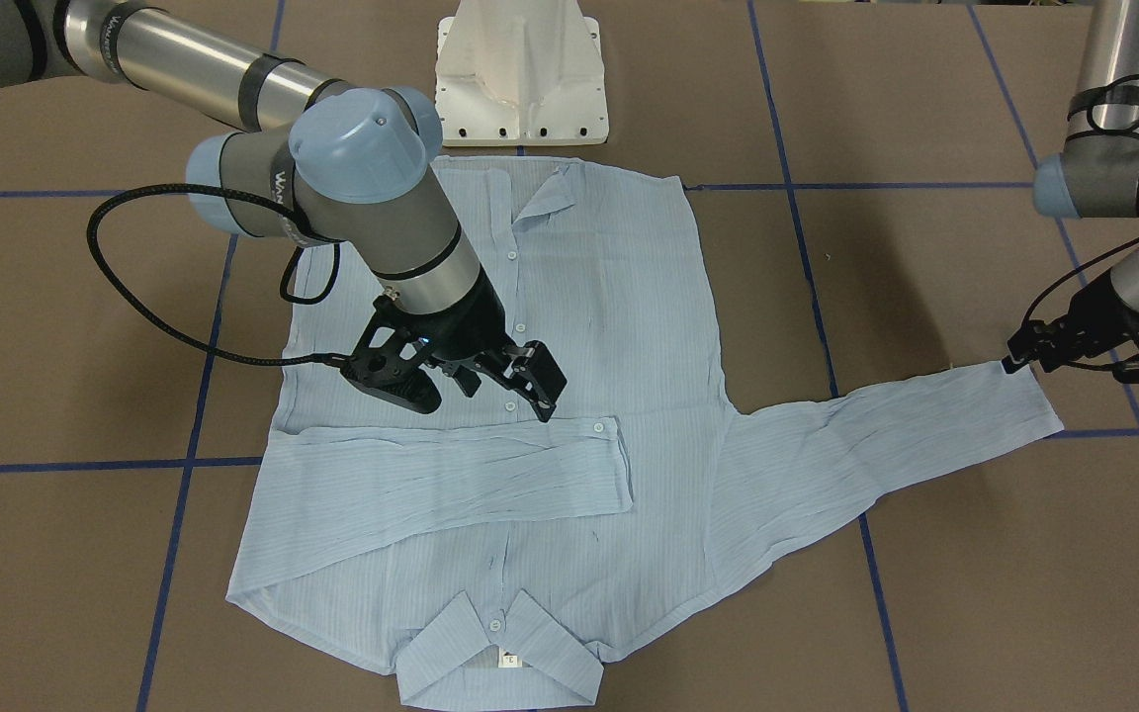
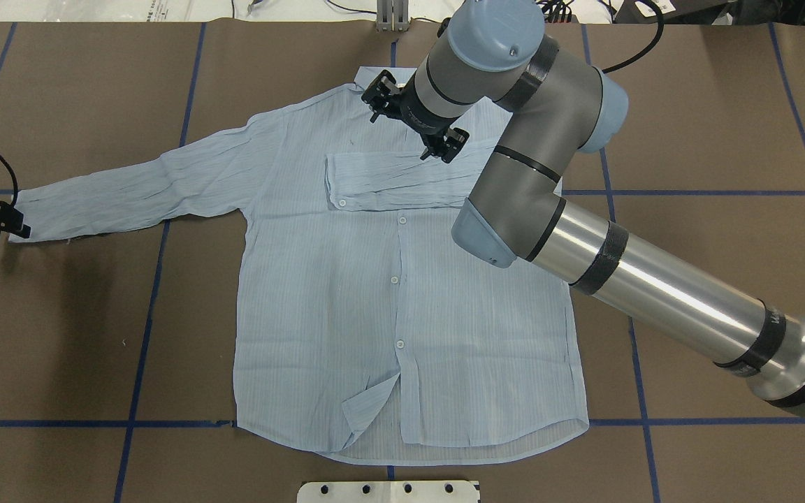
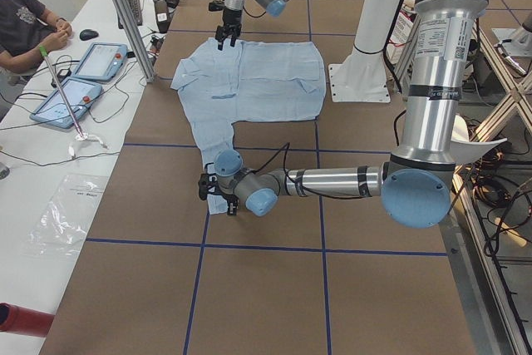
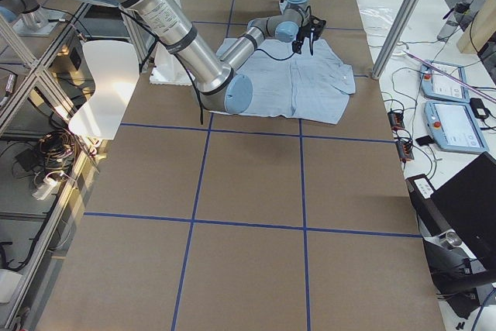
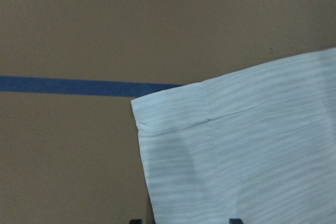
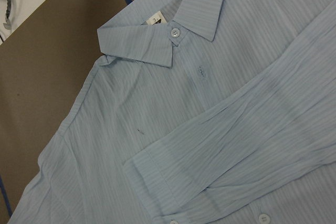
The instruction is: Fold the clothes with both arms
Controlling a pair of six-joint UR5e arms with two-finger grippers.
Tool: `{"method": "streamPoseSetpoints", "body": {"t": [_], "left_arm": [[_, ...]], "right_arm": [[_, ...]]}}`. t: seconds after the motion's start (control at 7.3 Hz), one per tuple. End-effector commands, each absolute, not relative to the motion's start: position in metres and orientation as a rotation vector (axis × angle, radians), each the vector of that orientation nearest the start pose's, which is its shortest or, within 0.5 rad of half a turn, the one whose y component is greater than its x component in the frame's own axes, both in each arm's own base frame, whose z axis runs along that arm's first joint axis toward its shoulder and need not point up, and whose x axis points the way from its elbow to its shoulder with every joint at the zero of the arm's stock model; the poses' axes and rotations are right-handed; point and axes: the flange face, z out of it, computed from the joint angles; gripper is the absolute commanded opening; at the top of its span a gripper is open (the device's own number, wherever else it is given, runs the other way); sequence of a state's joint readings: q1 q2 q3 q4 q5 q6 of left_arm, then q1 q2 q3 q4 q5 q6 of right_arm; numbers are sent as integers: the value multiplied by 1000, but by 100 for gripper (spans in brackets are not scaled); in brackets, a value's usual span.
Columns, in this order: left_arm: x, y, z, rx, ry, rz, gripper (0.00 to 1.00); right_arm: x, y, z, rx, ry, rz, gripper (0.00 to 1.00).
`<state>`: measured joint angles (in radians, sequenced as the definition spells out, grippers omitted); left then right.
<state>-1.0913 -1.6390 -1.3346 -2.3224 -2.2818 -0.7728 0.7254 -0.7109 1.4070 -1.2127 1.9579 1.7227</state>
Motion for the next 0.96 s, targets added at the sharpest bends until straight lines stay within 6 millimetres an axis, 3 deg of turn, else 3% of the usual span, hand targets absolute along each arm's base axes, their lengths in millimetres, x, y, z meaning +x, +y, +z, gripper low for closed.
{"method": "streamPoseSetpoints", "body": {"t": [0.0,0.14,0.41,0.55,0.68,0.82], "left_arm": [[186,-506,669,39,878,-73,14],[185,-504,678,30,866,-80,1],[185,-505,670,27,882,-89,0],[187,-507,650,53,902,-76,0],[189,-506,612,64,949,-50,0],[196,-516,564,50,996,-95,0]], "right_arm": [[-495,-573,146,-41,-1115,587,99],[-492,-573,143,-37,-1119,588,99],[-479,-583,146,-40,-1106,607,99],[-470,-589,147,-58,-1103,609,99],[-464,-592,153,-68,-1101,613,99],[-445,-593,179,-72,-1088,623,99]]}}
